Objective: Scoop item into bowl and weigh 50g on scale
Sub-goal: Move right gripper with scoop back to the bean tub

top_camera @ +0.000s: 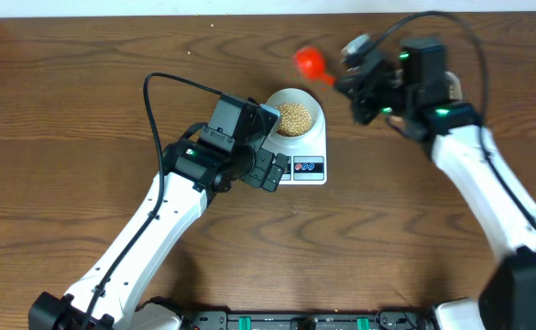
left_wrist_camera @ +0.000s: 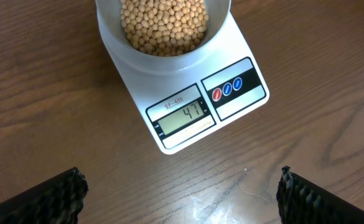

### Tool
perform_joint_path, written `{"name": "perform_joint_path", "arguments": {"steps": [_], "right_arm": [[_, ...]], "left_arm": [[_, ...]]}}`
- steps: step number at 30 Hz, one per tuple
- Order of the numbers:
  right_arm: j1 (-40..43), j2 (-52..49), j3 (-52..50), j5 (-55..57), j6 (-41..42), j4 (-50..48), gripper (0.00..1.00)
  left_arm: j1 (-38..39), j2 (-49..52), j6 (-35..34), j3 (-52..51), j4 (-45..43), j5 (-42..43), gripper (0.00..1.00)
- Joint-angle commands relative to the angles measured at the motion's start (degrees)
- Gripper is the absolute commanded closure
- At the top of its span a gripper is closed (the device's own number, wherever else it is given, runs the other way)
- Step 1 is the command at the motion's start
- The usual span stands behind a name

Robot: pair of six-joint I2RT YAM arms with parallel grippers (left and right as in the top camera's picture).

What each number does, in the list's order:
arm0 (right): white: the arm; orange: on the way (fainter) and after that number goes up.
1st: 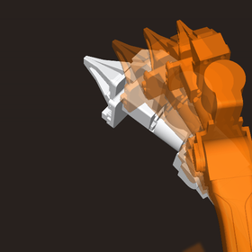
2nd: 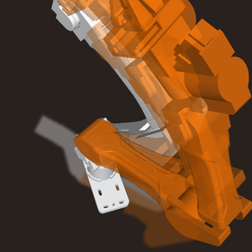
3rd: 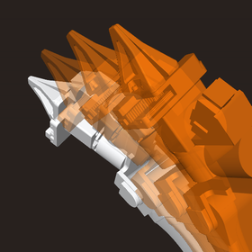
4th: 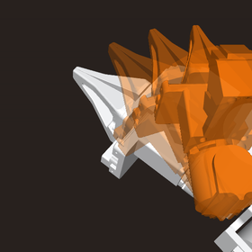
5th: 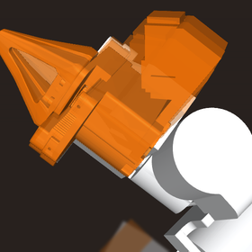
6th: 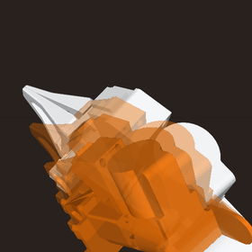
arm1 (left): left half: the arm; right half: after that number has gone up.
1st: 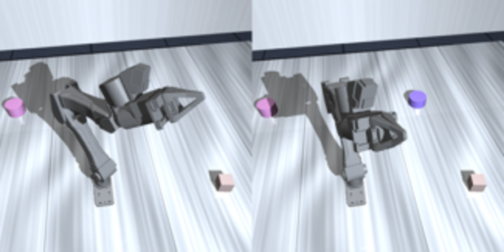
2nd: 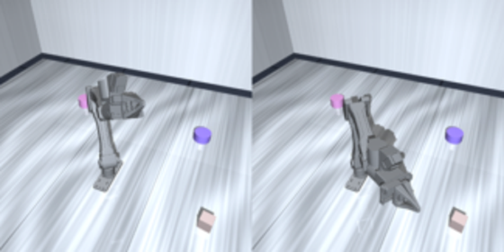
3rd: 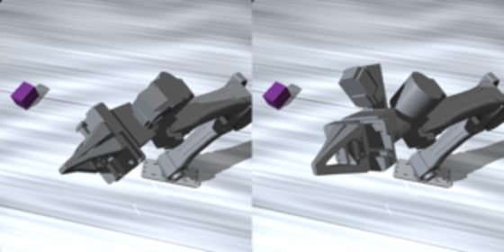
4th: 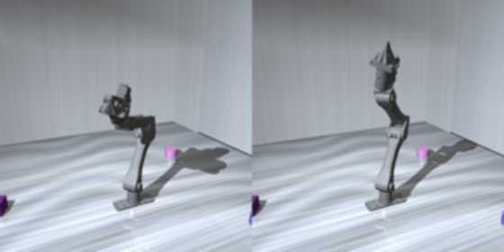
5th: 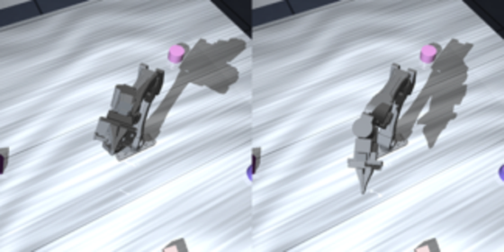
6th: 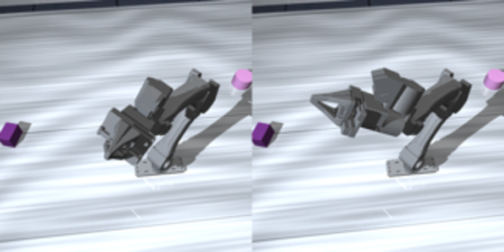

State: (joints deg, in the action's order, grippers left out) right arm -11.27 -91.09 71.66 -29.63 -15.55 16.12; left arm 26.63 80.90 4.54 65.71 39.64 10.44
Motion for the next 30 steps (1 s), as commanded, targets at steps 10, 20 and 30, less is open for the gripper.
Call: {"name": "perform_joint_path", "arguments": {"steps": [10, 20, 30], "right_arm": [[13.77, 5.55, 0.55, 15.41, 10.49, 11.69, 0.99], [15.45, -1.53, 0.55, 20.92, 16.68, 14.19, 0.99], [15.45, -8.98, 0.55, 20.02, 18.53, 13.9, 0.99]], "left_arm": [[-0.26, 0.44, 0.39, -0.11, 0.04, 0.5, 0.0], [-0.26, 0.44, 0.39, -0.13, 0.04, 0.5, 0.0], [-0.26, 0.44, 0.39, -0.13, 0.04, 0.5, 0.0]]}}
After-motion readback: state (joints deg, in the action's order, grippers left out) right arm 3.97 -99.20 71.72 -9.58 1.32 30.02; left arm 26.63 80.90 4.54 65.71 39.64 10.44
